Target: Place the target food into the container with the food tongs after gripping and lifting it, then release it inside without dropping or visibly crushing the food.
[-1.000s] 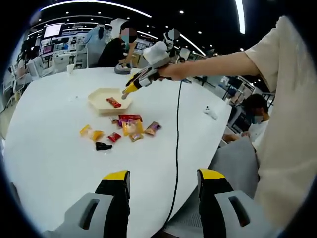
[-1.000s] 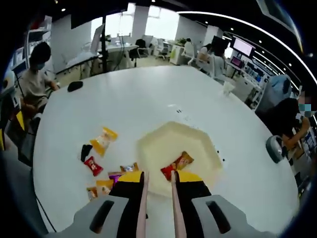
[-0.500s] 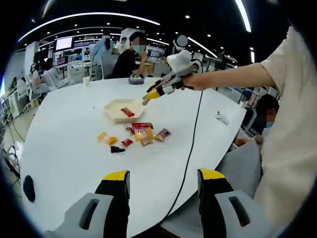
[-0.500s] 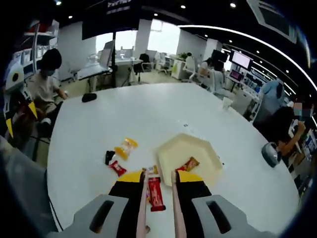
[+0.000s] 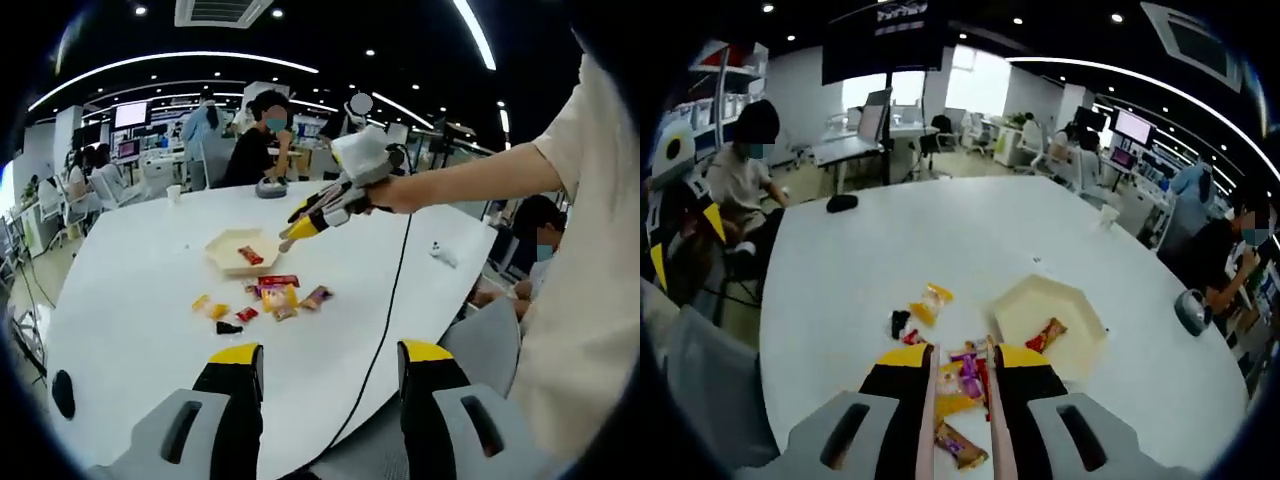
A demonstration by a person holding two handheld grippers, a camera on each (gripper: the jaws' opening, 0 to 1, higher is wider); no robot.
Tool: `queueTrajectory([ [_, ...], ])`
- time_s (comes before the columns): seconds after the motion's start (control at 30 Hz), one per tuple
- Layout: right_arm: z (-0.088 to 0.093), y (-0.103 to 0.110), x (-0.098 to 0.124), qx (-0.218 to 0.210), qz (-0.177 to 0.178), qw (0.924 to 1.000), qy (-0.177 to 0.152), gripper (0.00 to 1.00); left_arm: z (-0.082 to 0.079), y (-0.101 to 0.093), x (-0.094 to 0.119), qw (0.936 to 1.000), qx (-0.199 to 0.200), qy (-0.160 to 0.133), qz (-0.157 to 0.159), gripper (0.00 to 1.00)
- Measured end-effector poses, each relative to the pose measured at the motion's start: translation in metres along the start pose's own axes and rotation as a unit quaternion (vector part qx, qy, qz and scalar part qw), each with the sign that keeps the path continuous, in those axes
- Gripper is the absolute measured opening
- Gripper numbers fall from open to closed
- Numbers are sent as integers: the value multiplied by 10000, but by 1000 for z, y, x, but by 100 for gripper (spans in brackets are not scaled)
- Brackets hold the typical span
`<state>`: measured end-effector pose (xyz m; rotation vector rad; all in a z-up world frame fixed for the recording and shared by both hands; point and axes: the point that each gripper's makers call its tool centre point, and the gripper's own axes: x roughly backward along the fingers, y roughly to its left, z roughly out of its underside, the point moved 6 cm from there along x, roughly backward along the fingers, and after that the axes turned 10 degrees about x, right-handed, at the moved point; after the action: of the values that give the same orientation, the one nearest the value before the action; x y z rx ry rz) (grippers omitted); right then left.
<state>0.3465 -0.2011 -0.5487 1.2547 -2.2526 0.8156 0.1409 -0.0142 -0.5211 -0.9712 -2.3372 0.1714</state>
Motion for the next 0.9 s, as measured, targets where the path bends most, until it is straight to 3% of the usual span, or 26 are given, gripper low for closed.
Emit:
queueTrajectory([
  [0.2,-10,7,-3,-46,164,9997,198,24,-12,29,3,9987,-162,25,475,53],
  [0.4,-18,13,-8,-127,308,9990,306,24,-12,49,5,9967,-255,101,770,53],
  [0.67,-19,20,-13,17,326,9978,570,24,-12,60,4,9944,-256,97,1025,53],
  [0.9,-10,23,-9,212,115,9971,726,24,-13,58,-1,9933,-307,157,1106,52],
])
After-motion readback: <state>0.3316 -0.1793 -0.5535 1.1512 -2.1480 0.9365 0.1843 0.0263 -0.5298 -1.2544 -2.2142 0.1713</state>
